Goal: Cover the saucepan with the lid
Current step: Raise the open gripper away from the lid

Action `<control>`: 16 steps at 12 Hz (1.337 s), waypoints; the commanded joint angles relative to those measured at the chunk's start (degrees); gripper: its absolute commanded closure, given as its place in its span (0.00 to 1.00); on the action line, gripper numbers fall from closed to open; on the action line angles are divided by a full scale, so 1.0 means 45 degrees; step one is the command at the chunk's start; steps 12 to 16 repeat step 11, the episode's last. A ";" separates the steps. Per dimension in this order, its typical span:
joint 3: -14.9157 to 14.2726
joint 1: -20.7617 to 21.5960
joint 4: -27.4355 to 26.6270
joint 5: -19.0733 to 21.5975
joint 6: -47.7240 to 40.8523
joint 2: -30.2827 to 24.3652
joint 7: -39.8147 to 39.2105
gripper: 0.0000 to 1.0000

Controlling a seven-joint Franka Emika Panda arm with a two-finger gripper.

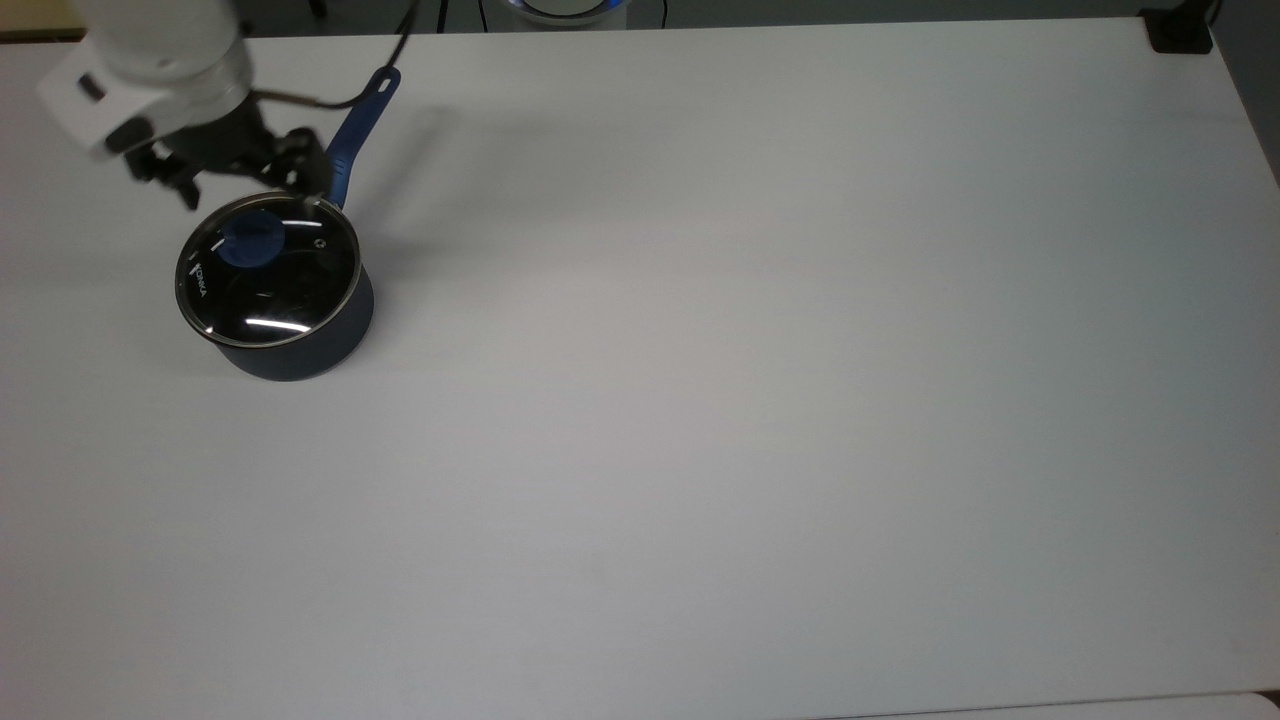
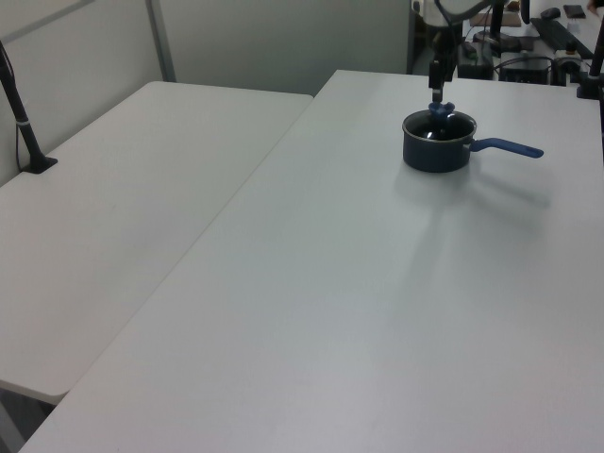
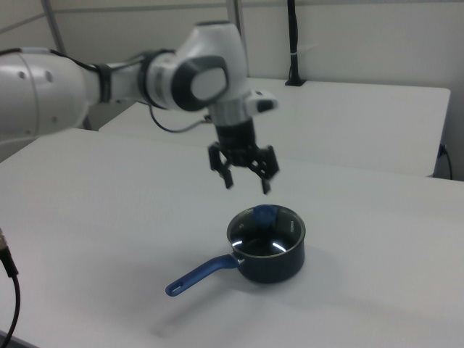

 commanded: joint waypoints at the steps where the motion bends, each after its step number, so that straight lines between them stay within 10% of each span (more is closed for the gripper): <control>1: -0.0005 0.1813 -0.0255 -0.0193 -0.1584 -0.1611 0.2464 0.00; 4: -0.0005 0.3282 -0.0353 -0.0115 -0.2445 -0.2588 0.5104 0.00; 16: -0.0122 0.3891 -0.0431 0.0511 -0.2877 -0.3254 0.5168 0.00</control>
